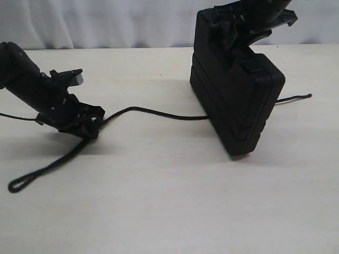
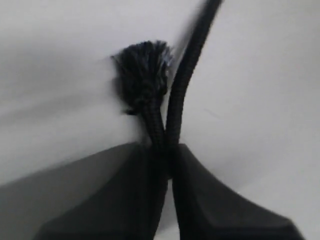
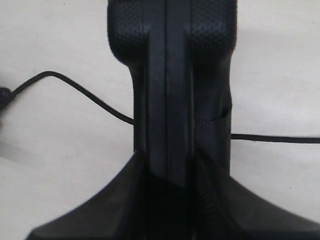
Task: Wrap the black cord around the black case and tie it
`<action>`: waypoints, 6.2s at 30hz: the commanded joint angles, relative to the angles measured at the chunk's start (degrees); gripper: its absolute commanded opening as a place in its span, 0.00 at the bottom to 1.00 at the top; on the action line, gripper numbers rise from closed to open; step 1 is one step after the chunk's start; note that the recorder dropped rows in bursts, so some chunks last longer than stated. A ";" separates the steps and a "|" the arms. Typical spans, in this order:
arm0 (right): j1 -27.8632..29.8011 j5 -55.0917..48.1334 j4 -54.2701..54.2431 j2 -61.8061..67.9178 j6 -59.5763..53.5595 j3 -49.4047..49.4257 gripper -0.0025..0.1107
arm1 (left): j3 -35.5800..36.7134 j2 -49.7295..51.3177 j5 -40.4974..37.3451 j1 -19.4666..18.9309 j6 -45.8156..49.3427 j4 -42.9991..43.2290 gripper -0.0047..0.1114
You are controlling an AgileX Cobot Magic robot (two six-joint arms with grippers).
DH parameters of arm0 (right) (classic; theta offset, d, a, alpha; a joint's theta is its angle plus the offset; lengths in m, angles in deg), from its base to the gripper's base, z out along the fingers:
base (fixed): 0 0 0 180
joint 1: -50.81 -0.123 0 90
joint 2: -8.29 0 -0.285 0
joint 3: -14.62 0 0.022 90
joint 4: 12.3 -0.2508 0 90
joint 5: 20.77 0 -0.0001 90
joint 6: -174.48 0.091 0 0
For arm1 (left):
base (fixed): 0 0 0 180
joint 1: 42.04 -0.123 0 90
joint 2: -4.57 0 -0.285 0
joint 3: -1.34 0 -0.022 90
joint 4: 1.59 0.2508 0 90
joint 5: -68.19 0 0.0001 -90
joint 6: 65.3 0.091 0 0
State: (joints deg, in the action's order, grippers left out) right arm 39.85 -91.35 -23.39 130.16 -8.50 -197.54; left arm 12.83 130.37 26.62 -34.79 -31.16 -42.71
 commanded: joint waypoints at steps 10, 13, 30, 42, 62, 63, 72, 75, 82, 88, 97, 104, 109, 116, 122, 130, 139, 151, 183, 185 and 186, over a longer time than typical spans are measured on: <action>0.42 0.62 1.30 -0.54 -0.84 0.07 0.06 | -7.98 -0.55 -26.65 0.13 28.74 -17.86 0.65; 0.42 0.62 1.30 -0.54 -0.84 0.07 0.06 | -12.16 -2.84 -28.40 0.22 44.29 -6.65 0.65; 0.42 0.62 1.53 -0.54 -1.28 0.07 0.06 | -10.91 0.64 -7.18 20.80 76.57 38.81 0.65; 0.42 0.62 1.52 -0.54 -1.28 0.07 0.06 | -5.41 1.57 -1.91 20.79 72.32 45.73 0.16; 0.42 0.62 1.52 -0.54 -1.28 0.07 0.06 | -5.41 -5.39 31.04 17.60 38.15 -0.81 0.04; 0.42 0.62 1.52 -0.54 -1.28 0.07 0.06 | -5.41 -5.91 31.23 16.89 38.15 -4.77 0.04; 0.42 0.62 1.52 -0.54 -1.28 0.07 0.06 | -4.92 -6.44 26.08 11.75 37.96 -26.20 0.04; 0.42 0.62 1.52 -0.54 -1.28 0.07 0.06 | -4.92 -6.44 24.32 11.40 42.27 -35.92 0.04; 0.42 0.62 1.52 -0.54 -1.28 0.07 0.06 | -4.92 -6.44 20.47 11.40 55.39 -53.06 0.04; 0.42 0.62 1.52 -0.54 -1.28 0.07 0.06 | -4.92 -6.44 19.23 11.51 59.42 -49.85 0.04; 0.28 0.62 1.15 -0.54 -1.28 0.07 0.06 | -4.78 -6.44 28.69 16.74 62.20 -49.38 0.04; 0.28 0.62 1.15 -0.54 -1.28 0.07 0.06 | -5.05 -6.56 30.82 17.83 62.20 -56.17 0.04; 0.28 0.62 1.15 -0.54 -1.28 0.07 0.06 | -5.05 -6.56 31.21 16.34 62.06 -58.83 0.04; 0.28 0.62 1.15 -0.54 -1.28 0.07 0.06 | -5.05 -6.56 33.30 15.85 59.83 -58.83 0.04; 0.28 0.62 1.15 -0.54 -1.28 0.07 0.06 | -5.79 -6.56 31.62 15.85 55.25 -58.83 0.04; 0.28 0.62 1.15 -0.54 -1.28 0.07 0.06 | -6.58 -6.56 33.29 16.00 52.33 -58.83 0.04; 0.28 0.62 -1.78 -0.54 -2.40 0.07 0.06 | -6.58 -6.56 36.84 18.95 54.93 -58.83 0.04; 0.28 0.62 -1.88 -0.54 -2.39 0.07 0.06 | -6.58 -6.56 33.46 23.78 60.15 -58.83 0.04; 0.28 0.62 -0.86 -0.91 -3.90 0.07 0.31 | -6.34 -6.56 45.02 28.80 88.65 -51.04 0.04; 0.28 0.62 -0.86 -1.17 -3.90 0.07 0.31 | -6.34 -6.56 45.13 28.80 88.65 -51.04 0.04; 0.28 0.62 -0.86 -1.31 -3.90 0.07 0.31 | -6.34 -6.56 45.13 28.80 88.65 -50.51 0.04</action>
State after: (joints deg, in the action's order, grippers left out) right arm 39.85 -91.22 -24.58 129.82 -11.54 -197.54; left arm 6.58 124.33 72.32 -6.47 55.70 -94.01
